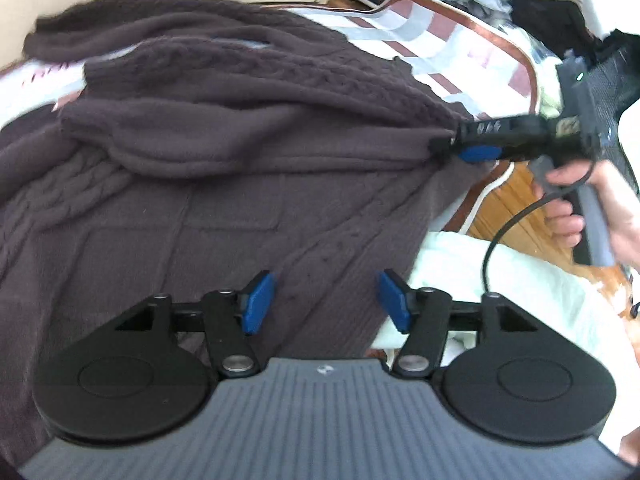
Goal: Fold clothes
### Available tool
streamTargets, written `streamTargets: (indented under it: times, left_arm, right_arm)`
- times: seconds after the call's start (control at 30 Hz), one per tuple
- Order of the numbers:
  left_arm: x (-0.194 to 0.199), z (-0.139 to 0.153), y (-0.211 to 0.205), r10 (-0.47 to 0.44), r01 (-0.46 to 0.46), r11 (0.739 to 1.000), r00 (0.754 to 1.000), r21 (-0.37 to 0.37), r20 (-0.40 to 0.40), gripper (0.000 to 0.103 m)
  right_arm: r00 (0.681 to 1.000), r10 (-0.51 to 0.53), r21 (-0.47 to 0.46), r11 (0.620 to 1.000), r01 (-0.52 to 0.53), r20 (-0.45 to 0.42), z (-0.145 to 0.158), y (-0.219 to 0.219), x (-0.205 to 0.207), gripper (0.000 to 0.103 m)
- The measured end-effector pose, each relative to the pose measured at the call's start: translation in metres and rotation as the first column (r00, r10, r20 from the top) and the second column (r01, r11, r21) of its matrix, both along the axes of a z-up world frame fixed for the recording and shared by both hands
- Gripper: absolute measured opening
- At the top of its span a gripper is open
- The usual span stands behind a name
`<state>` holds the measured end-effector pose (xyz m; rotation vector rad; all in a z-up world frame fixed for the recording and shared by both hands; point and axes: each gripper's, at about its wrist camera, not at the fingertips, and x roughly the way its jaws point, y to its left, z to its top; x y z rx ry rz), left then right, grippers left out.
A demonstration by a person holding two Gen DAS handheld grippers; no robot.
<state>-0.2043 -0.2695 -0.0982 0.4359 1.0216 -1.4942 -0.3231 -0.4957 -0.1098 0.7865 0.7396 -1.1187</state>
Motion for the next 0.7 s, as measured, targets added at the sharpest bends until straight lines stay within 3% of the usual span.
streamTargets:
  times: [0.03,0.13,0.23,0.27,0.33,0.37,0.4,0.47,0.53,0.67,0.7]
  left_arm:
    - [0.003,-0.002,0.001,0.015,-0.015,1.000,1.000,0.010,-0.021,0.065]
    - [0.008,-0.010,0.001,0.056,-0.052,0.996,0.997,0.075,-0.048,0.085]
    - [0.006,-0.016,0.011,0.060,-0.058,0.996,0.997,0.063,-0.040,0.086]
    - [0.005,-0.017,0.014,0.058,-0.056,0.997,0.998,0.051,-0.032,0.081]
    - [-0.002,-0.015,0.016,0.032,-0.032,0.999,0.999,0.027,0.016,0.062]
    - [-0.004,-0.012,0.017,0.002,-0.003,1.000,1.000,0.022,0.026,0.040]
    - [-0.007,-0.008,0.017,-0.027,0.027,0.999,0.999,0.018,0.035,0.026]
    - [0.000,0.006,0.023,-0.049,0.049,0.999,0.999,0.016,0.003,0.019]
    - [0.011,0.021,0.034,-0.043,0.042,0.999,0.998,-0.009,-0.042,0.019]
    - [0.019,0.020,0.051,-0.035,0.036,0.999,0.997,0.009,-0.064,0.018]
    - [0.020,0.018,0.054,-0.034,0.035,0.999,0.997,0.022,-0.064,0.018]
  right_arm:
    - [0.999,0.002,0.008,1.000,-0.001,-0.047,-0.006,0.000,0.005,0.067]
    - [0.974,0.097,-0.057,0.992,-0.111,-0.203,-0.012,0.015,0.026,0.068]
    - [0.954,0.162,-0.114,0.974,-0.196,-0.254,-0.015,0.036,0.029,0.065]
    - [0.954,0.161,-0.124,0.973,-0.197,-0.253,-0.014,0.035,0.025,0.060]
    - [0.948,0.153,-0.140,0.970,-0.198,-0.280,-0.012,0.031,0.021,0.021]
    - [0.948,0.156,-0.138,0.970,-0.199,-0.277,-0.009,0.028,0.019,0.013]
    - [0.958,0.136,-0.155,0.972,-0.179,-0.254,0.002,0.031,0.016,0.012]
    - [0.973,0.109,-0.270,0.949,-0.163,-0.205,0.042,0.053,0.004,0.011]
    - [0.968,0.116,-0.298,0.937,-0.181,-0.222,0.070,0.073,-0.007,0.011]
    - [0.950,0.151,-0.142,0.971,-0.195,-0.275,0.052,0.090,-0.021,0.011]
    - [0.944,0.160,-0.099,0.976,-0.196,-0.287,0.047,0.094,-0.024,0.005]
